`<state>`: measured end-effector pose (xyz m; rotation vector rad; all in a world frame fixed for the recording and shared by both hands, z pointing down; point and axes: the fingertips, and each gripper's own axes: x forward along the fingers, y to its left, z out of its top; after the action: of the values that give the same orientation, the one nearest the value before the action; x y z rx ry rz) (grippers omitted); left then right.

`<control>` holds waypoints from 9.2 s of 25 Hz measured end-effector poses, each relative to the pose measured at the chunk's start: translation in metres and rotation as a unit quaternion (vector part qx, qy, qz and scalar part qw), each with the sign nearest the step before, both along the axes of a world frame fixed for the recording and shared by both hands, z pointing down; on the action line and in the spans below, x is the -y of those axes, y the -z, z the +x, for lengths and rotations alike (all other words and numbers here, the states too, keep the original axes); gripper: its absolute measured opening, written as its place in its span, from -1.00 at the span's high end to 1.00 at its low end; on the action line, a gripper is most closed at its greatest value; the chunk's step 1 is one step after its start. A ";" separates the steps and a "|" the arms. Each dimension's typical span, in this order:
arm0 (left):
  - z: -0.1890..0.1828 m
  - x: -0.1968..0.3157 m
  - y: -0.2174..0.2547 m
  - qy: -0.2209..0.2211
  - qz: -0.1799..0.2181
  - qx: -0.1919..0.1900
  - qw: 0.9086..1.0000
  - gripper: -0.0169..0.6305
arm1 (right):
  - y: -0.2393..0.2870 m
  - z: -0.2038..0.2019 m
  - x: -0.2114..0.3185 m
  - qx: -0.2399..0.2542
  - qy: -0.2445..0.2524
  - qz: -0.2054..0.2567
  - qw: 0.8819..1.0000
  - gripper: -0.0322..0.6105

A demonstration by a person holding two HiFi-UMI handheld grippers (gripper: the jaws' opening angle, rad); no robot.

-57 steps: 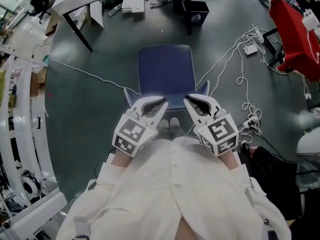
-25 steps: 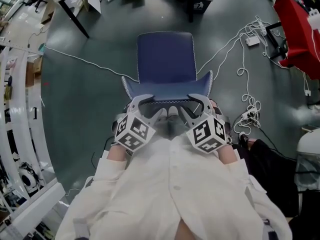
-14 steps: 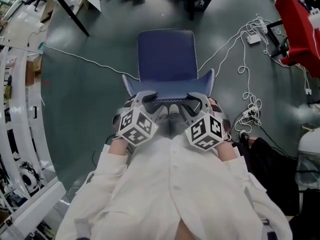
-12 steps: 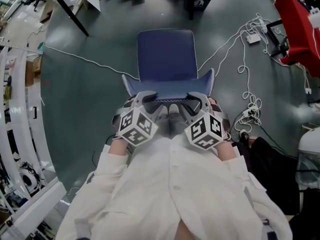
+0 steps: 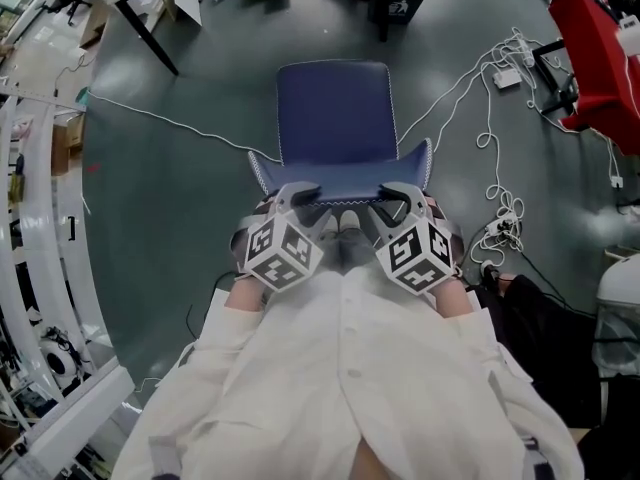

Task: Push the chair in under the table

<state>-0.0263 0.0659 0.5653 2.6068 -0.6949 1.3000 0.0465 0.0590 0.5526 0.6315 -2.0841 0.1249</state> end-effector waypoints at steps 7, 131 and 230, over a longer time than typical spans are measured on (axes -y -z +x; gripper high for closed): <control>0.002 0.003 0.002 0.005 -0.001 -0.001 1.000 0.49 | 0.001 0.001 0.002 0.001 -0.010 -0.001 1.000 0.47; -0.062 0.670 0.022 0.025 0.057 -0.006 0.998 0.39 | 0.020 -0.060 0.663 0.006 -0.063 0.093 0.994 0.41; -0.019 0.591 0.230 0.117 0.123 -0.349 0.922 0.85 | 0.251 -0.056 0.591 0.321 -0.121 0.211 0.915 0.76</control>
<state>-0.0456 -0.5254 0.3350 2.7710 -1.0174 0.1758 -0.0092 -0.5324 0.3019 1.2457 -2.6866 0.0177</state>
